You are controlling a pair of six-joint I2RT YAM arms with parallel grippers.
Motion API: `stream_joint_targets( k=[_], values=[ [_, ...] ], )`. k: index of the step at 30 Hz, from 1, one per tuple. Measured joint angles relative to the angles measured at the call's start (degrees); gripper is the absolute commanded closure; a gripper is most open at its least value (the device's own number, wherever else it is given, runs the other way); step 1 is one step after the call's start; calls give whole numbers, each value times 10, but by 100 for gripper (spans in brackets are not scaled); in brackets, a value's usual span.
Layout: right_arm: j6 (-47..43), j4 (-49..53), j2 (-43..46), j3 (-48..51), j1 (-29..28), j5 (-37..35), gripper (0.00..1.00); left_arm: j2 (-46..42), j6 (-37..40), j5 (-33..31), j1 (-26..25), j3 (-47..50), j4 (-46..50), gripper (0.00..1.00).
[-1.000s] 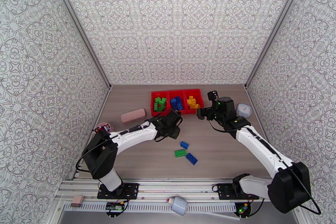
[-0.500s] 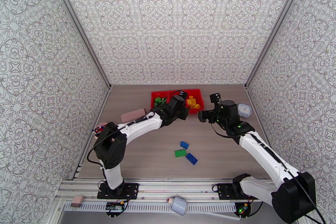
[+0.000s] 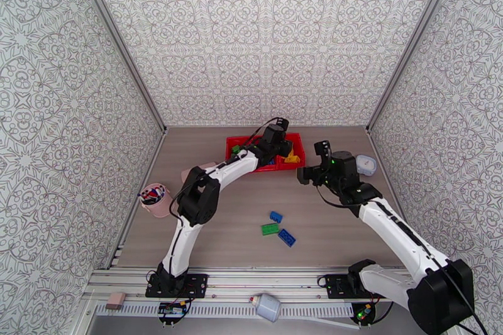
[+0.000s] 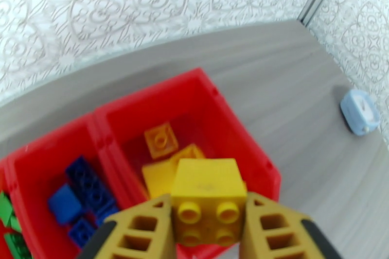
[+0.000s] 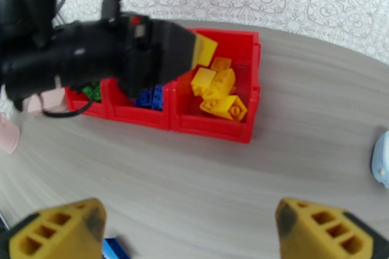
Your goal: Sort the legos into containers by color
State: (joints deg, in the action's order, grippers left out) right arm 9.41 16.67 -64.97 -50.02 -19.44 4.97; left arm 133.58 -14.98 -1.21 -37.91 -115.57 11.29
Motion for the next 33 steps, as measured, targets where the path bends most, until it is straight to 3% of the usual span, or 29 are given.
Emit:
stream_joint_targets(
  k=[5, 11, 16, 23, 26, 33],
  values=[
    [-14, 16, 16, 0, 0, -14, 4, 76, 22, 12, 4, -125, 40, 72],
    [-27, 23, 28, 0, 0, -24, 3, 124, 31, 15, 8, -205, 59, 70],
    [-29, 23, 28, 0, 0, -28, 3, 151, 34, 15, 9, -236, 62, 61],
    [-29, 32, 38, 1, 0, -28, 2, 157, 37, 16, 9, -242, 66, 39],
    [-29, 39, 46, 1, 0, -27, 2, 140, 37, 16, 9, -207, 58, 34],
    [-35, 44, 60, 11, -9, -24, 2, -6, 30, 16, 11, 15, 11, 22]
  ],
)
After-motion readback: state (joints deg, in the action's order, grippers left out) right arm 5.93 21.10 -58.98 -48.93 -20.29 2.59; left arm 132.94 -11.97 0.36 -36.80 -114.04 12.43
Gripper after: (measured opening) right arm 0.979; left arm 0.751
